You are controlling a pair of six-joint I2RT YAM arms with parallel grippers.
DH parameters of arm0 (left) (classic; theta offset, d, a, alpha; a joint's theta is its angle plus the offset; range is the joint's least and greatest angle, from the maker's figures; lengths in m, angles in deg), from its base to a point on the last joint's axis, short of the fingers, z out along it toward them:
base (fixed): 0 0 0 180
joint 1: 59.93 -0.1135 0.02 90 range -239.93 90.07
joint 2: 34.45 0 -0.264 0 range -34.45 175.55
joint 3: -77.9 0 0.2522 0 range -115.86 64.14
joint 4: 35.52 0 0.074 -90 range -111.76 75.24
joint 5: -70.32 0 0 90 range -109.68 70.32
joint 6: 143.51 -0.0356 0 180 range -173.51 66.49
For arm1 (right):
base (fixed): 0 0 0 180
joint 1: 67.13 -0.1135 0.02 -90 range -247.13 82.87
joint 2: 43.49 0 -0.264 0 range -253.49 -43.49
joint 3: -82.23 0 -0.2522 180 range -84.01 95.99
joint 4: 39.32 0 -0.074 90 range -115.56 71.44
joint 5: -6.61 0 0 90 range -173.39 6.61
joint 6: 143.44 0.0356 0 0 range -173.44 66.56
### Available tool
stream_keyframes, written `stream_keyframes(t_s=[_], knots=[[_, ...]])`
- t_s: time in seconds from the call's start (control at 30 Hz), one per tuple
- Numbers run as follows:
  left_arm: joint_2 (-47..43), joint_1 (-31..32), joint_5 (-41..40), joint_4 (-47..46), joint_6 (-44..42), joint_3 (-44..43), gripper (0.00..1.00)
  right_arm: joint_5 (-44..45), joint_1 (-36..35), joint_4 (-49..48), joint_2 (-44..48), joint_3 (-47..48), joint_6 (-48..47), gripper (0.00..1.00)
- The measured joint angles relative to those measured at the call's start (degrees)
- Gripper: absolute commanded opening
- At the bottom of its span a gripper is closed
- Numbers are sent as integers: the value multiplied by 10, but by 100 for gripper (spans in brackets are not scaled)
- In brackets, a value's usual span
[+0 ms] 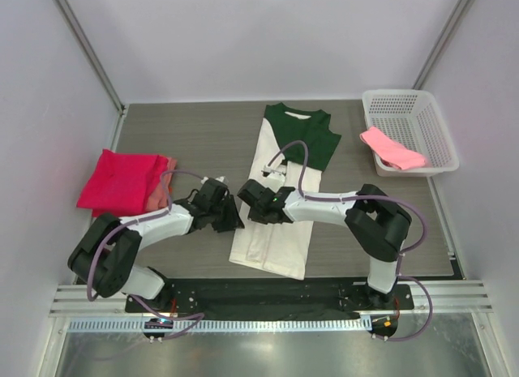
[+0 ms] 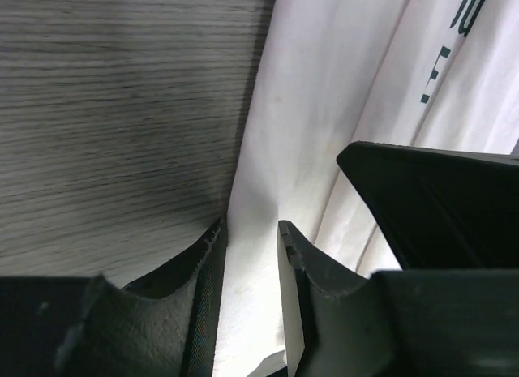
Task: Fold and stack the t-shirts
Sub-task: Fold the tshirt
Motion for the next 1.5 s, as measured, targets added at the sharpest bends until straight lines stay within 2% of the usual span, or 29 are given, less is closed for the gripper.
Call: stream_keyframes(t_s=[0.1,0.23,0.47,0.63,0.73,0.97,1.1,1.2,1.33,1.5], knots=[[13,0,10,-19,3,0,22,6,-2,21,-14,7,14,1],[28,0,17,-37,4,0,1,12,-5,49,-35,31,21,1],[41,0,29,-61,12,0,0,47,-13,157,-65,94,43,1],[47,0,32,-75,12,0,0,75,-13,221,-63,94,64,1],[50,0,34,-82,13,0,0,87,-13,229,-40,64,76,2],[45,0,34,-96,14,11,0,106,-13,265,81,-27,92,5],[32,0,33,-98,15,23,0,105,-13,244,139,-52,87,7],[18,0,29,-97,15,35,0,83,-13,186,163,-80,64,8],[7,0,25,-96,17,44,0,44,-22,120,164,-108,41,7],[7,0,25,-97,17,44,0,16,-63,76,131,-94,22,5]])
